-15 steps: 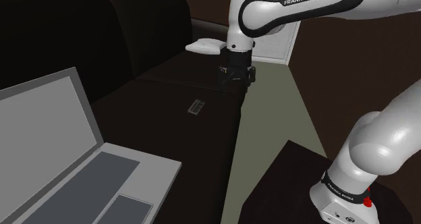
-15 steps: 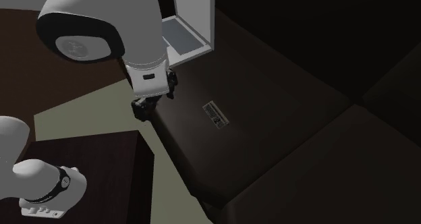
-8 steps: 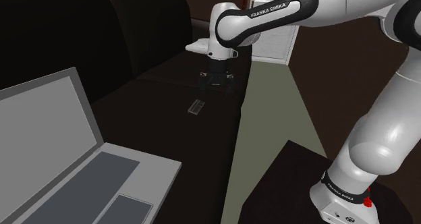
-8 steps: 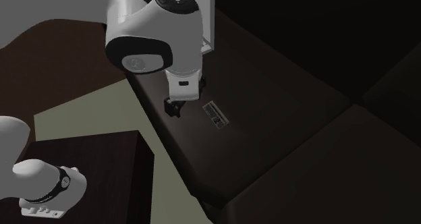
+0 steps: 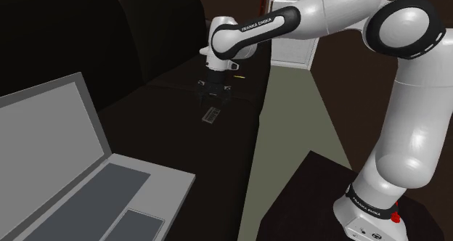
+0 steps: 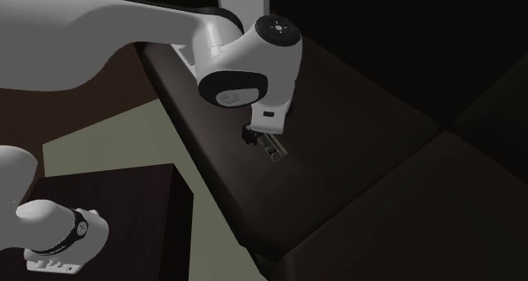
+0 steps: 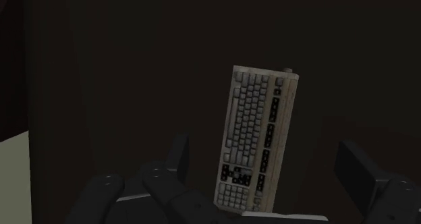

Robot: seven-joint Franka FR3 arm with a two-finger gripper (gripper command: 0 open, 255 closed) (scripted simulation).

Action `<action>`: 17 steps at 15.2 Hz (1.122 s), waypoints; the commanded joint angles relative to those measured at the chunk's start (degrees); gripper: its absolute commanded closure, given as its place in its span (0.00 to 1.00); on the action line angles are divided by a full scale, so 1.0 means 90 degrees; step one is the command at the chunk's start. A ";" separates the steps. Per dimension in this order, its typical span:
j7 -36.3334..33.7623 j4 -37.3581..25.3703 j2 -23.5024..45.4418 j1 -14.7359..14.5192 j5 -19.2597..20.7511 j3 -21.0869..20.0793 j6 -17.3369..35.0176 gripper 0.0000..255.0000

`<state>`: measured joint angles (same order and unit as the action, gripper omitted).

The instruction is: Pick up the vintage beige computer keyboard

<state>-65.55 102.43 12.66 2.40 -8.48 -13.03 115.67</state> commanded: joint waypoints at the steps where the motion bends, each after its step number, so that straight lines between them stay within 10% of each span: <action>1: -0.0047 -0.0001 0.0131 -0.0006 -0.0001 0.0012 0.0146 0.00; 8: 0.0006 0.0266 0.0294 -0.0018 0.0004 0.0016 0.0571 0.00; 9: 0.0003 0.0272 0.0290 -0.0020 0.0003 0.0014 0.0572 1.00; 17: -0.0001 0.0259 0.0292 -0.0022 0.0006 0.0014 0.0562 1.00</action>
<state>-65.56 104.70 15.19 2.20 -8.45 -12.92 120.74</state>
